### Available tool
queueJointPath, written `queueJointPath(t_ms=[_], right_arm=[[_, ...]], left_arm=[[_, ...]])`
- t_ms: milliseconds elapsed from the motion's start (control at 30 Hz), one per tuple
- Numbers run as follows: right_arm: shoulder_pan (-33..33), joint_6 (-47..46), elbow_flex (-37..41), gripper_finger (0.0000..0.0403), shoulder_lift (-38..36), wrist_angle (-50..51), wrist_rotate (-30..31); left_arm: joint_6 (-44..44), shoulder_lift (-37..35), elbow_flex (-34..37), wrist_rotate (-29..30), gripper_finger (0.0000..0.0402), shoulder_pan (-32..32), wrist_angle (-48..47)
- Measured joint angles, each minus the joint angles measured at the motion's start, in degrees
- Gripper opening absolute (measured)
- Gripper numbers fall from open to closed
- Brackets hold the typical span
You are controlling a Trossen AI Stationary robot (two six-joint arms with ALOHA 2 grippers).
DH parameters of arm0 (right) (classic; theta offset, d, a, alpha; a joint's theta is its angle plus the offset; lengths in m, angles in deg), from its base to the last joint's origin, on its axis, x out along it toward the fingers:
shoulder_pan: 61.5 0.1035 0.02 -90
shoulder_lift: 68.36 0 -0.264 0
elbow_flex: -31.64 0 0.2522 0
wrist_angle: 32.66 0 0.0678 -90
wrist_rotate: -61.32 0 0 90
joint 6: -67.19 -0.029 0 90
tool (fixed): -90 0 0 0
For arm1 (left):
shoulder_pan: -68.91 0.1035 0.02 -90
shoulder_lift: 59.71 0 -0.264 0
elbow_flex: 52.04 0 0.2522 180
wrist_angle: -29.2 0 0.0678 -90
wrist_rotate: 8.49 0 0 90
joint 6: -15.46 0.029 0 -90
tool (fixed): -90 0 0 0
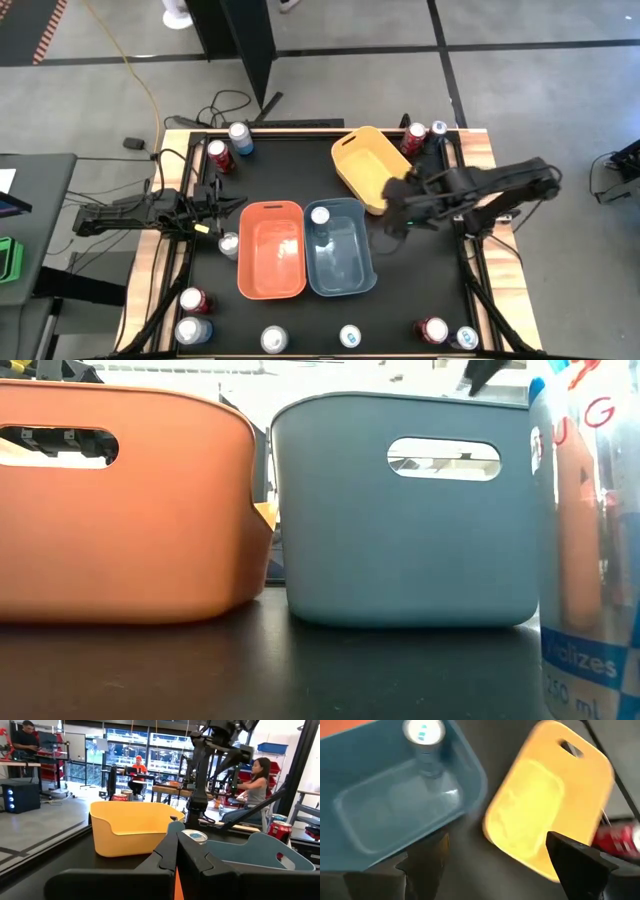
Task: Sort soda cans
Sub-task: Put the top right red soda can into the yellow bin
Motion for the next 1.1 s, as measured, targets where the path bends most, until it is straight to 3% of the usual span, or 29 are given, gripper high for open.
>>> queueJointPath(t_ms=[233,367,533,633,800,1100], right_arm=[[-3.7,-14.6,11.6,0.0364,-12.5,1.3,11.6],[-10.7,-21.3,14.2,0.0364,-16.3,1.2,16.3],[-23.1,-22.8,14.4,0.0363,-17.0,-0.1,16.7],[-31.2,-20.6,14.4,0.0363,-16.2,-3.9,14.6],[-45.0,-13.4,14.4,0.0363,-13.3,-11.8,2.9],[-63.7,-9.8,14.4,0.0363,-5.9,-14.1,-3.1]], left_arm=[[-0.4,0.0,0.0,0.2,0.0000,0.0,0.0],[-0.1,0.0,0.0,0.2,0.0000,0.0,0.1],[0.0,0.0,0.0,0.1,0.0000,0.0,0.1],[0.0,0.0,0.0,0.1,0.0000,0.0,0.2],[0.0,0.0,0.0,0.1,0.0000,0.0,0.2],[-1.5,0.0,0.0,-0.7,0.0000,0.0,-0.4]])
